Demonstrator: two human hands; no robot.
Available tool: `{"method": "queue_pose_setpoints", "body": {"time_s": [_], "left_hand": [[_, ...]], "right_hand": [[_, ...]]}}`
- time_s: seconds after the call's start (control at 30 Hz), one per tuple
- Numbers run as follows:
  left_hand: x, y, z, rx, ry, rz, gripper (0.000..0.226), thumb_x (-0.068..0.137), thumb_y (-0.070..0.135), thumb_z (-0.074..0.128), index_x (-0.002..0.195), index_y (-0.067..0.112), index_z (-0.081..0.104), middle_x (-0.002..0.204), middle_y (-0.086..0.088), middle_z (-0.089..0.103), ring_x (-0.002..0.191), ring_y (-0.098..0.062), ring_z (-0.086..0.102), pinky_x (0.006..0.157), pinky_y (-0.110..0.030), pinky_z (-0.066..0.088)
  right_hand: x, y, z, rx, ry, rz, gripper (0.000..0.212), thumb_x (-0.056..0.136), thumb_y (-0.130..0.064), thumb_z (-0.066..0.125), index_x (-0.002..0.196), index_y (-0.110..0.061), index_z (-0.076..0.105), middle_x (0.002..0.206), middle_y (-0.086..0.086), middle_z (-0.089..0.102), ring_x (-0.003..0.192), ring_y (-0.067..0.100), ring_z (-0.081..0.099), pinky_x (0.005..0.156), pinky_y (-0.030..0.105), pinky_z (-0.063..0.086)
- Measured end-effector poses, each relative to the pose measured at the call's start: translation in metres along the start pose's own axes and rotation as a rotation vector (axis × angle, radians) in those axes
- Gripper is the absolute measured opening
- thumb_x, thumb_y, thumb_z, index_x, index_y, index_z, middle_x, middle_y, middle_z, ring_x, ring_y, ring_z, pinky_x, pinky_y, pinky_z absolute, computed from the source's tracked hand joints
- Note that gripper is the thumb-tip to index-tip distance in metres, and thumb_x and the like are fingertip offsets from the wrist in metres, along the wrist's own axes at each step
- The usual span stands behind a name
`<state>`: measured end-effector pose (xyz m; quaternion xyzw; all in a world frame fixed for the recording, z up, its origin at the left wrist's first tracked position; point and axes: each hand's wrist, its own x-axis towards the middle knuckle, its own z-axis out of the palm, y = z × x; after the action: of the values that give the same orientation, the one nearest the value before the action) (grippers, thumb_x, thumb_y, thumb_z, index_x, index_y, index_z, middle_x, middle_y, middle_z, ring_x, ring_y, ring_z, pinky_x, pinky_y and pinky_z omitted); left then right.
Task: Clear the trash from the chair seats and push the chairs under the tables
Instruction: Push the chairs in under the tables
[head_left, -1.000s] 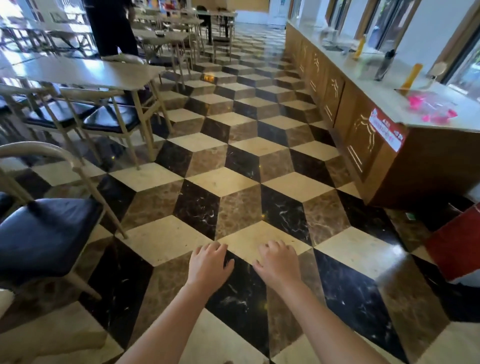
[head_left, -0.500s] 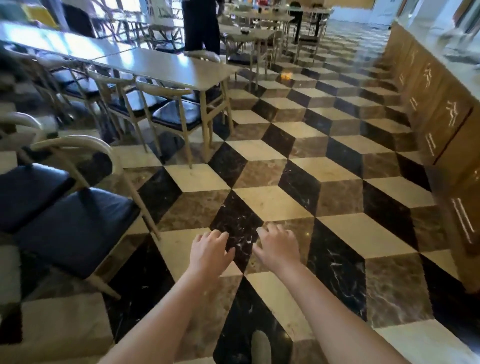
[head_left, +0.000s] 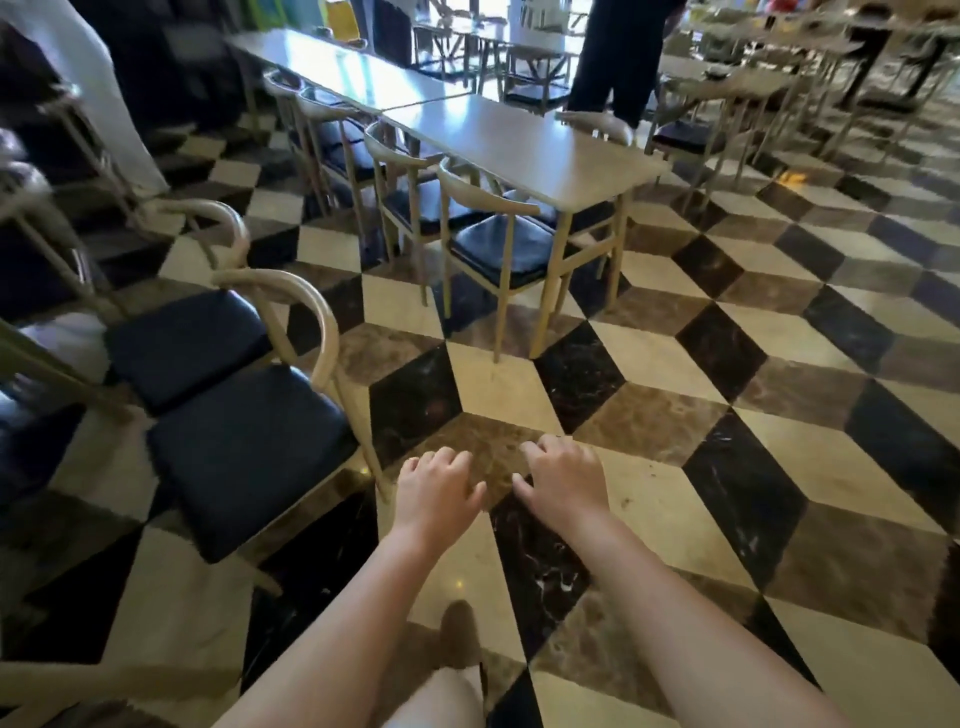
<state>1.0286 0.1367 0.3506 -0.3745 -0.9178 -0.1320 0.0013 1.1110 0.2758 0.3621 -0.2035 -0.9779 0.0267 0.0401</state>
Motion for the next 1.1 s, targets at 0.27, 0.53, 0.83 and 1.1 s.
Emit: {"method": "queue_pose_setpoints", "body": {"time_s": [0.27,0.53,0.83,1.1], "left_hand": [[0.158,-0.050,-0.007,-0.027,0.070,-0.090,0.040,0.090,0.044,0.050,0.121,0.019,0.058,0.116,0.000,0.065,0.108,-0.015,0.059,0.099,-0.034,0.044],[0.278,-0.099,-0.004,0.023,0.047,-0.217,0.042,0.088,0.046,0.050,0.122,0.020,0.056,0.111,0.002,0.064,0.102,-0.015,0.059,0.093,-0.033,0.044],[0.403,-0.153,0.025,0.117,0.032,-0.534,0.040,0.089,0.048,0.044,0.116,0.021,0.056,0.107,0.001,0.064,0.098,-0.017,0.059,0.089,-0.032,0.045],[0.477,-0.186,0.009,0.050,0.172,-0.833,0.041,0.090,0.045,0.047,0.122,0.020,0.055,0.116,0.002,0.063,0.106,-0.014,0.058,0.095,-0.032,0.043]], "right_hand": [[0.180,0.017,-0.004,-0.064,0.050,-0.117,0.031,0.087,-0.047,0.053,0.095,-0.018,0.061,0.091,0.003,0.062,0.080,0.019,0.056,0.068,0.030,0.045],[0.318,0.013,0.007,-0.010,-0.016,-0.246,0.036,0.090,-0.044,0.052,0.116,-0.020,0.055,0.108,0.004,0.063,0.100,0.022,0.058,0.084,0.034,0.048],[0.506,0.007,0.046,0.026,-0.078,-0.524,0.037,0.089,-0.041,0.050,0.119,-0.021,0.055,0.116,0.004,0.060,0.109,0.024,0.053,0.088,0.037,0.046],[0.637,-0.030,0.056,-0.030,-0.124,-0.919,0.033,0.088,-0.039,0.052,0.112,-0.017,0.058,0.107,0.007,0.061,0.098,0.026,0.056,0.081,0.038,0.046]]}}
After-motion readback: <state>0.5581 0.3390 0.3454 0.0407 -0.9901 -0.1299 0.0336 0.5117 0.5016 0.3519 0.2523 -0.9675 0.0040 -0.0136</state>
